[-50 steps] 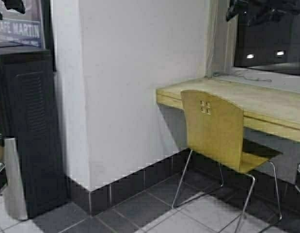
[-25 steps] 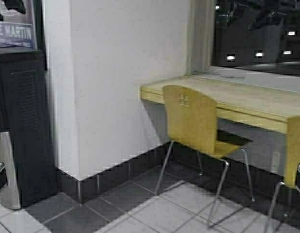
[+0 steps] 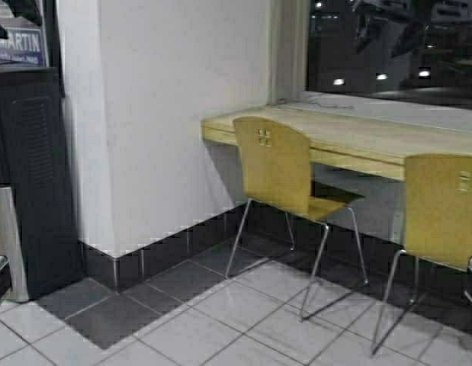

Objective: Push the chairs under the table

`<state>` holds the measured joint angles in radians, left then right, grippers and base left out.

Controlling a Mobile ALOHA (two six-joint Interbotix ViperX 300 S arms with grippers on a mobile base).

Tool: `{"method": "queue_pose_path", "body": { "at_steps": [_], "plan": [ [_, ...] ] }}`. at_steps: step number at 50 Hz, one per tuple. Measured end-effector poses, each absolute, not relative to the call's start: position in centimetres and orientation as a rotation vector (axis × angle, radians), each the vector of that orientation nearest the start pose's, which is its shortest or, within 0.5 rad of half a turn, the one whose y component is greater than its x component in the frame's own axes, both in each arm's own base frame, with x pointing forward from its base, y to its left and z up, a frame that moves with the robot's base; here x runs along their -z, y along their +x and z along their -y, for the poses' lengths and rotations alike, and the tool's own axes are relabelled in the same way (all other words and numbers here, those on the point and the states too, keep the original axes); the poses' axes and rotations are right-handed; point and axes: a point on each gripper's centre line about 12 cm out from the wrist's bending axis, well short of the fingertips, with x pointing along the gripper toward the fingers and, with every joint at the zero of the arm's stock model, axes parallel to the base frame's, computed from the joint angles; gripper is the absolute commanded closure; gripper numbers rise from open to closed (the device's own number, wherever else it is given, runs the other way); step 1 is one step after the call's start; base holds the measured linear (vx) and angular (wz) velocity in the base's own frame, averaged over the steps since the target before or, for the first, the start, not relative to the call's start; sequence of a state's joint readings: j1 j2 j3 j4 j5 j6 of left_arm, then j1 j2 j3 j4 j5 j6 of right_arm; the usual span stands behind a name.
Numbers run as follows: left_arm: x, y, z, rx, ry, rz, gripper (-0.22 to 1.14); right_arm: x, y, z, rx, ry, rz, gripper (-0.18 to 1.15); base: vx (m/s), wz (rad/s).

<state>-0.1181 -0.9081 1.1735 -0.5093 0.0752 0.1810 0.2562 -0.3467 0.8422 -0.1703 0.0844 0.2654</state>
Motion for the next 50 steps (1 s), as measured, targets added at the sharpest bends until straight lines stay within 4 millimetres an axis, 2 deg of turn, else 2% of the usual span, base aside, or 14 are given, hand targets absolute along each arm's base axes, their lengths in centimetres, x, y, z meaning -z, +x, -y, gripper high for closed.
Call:
{"method": "queue_pose_path", "body": {
  "at_steps": [18, 26, 38, 50],
  "plan": [
    [-24.4, 20.2, 2.6, 0.085, -0.304, -0.320, 0.08, -23.0, 30.2, -7.8, -0.203, 0.021, -0.581, 0.09, -0.32, -0.16],
    [-24.1, 20.7, 2.4, 0.065, -0.296, -0.319, 0.08, -23.8, 31.1, -8.0, -0.205, 0.025, -0.561, 0.09, -0.28, -0.27],
    [-24.0, 20.8, 2.4, 0.064, -0.289, -0.322, 0.08, -23.5, 31.4, -8.1, -0.205, 0.026, -0.572, 0.09, -0.24, -0.35],
    [-24.1, 20.7, 2.4, 0.066, -0.292, -0.319, 0.08, -22.8, 31.9, -8.2, -0.202, 0.023, -0.595, 0.09, -0.18, -0.58]
  ]
}}
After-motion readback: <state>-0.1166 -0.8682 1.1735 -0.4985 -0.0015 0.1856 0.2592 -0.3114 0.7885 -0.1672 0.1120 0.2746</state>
